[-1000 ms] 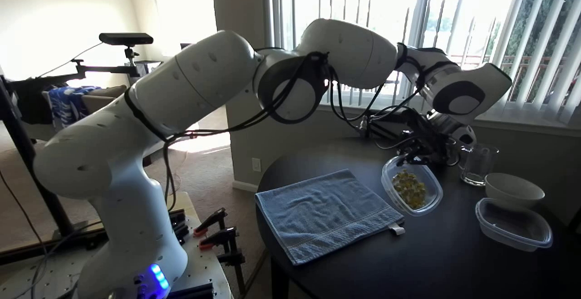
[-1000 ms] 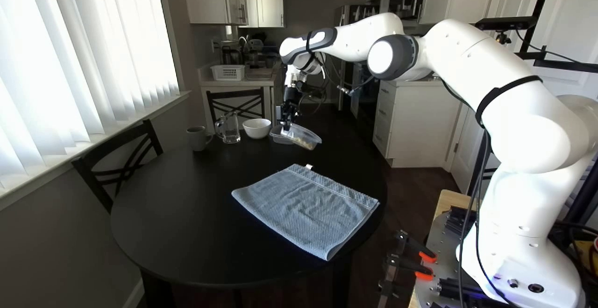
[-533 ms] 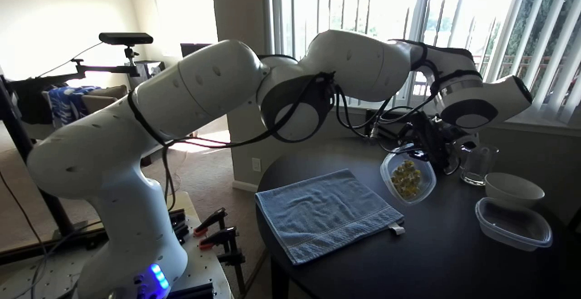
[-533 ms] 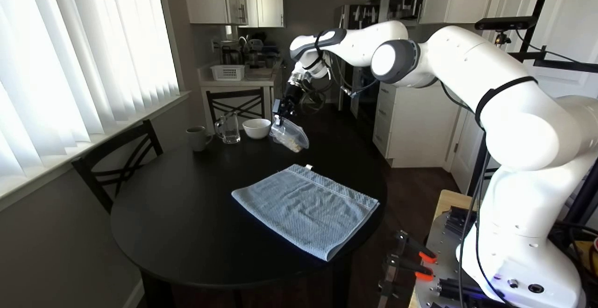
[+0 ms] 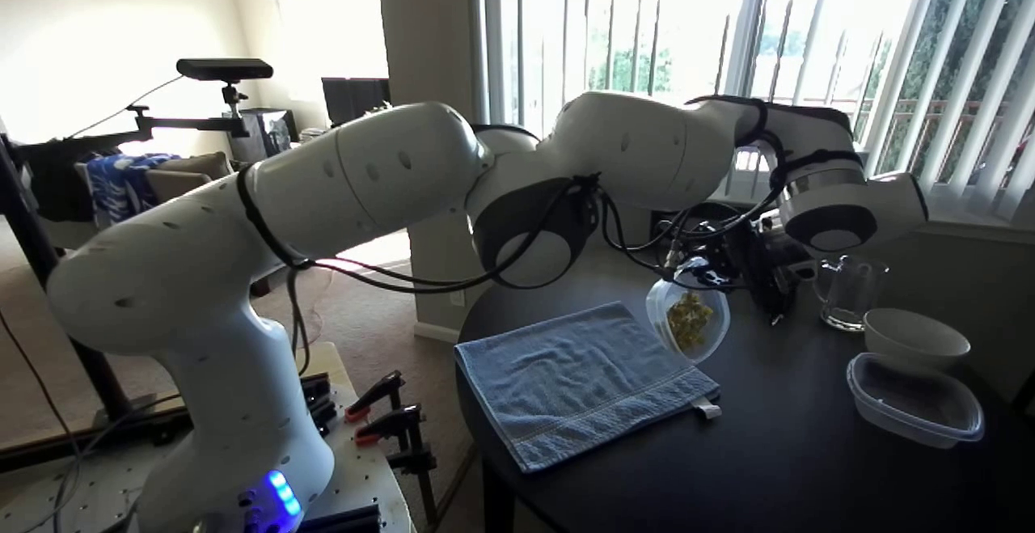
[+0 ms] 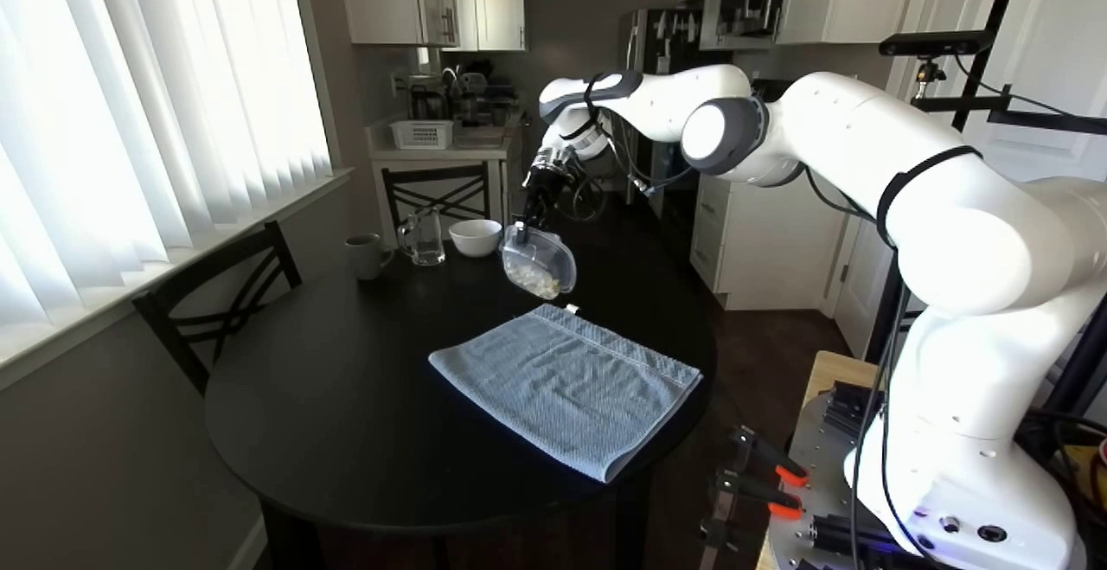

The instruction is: Pour the contents of the bowl onto the blue towel

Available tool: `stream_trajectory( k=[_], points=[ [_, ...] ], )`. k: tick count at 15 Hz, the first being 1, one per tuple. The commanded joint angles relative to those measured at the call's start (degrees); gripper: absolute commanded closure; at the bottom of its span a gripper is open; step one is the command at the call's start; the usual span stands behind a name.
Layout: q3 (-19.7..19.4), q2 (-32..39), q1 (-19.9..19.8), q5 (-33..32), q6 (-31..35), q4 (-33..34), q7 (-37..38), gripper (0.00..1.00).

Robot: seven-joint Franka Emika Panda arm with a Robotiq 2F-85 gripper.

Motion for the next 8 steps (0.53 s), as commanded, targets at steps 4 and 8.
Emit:
stream_trajectory(
  k=[4, 8],
  points=[
    [-0.08, 3.3, 1.66, -6.38, -18.7, 5.42, -6.35, 0.96],
    [1.24, 4.8, 3.34, -6.37, -23.34, 8.89, -13.87, 0.96]
  ],
)
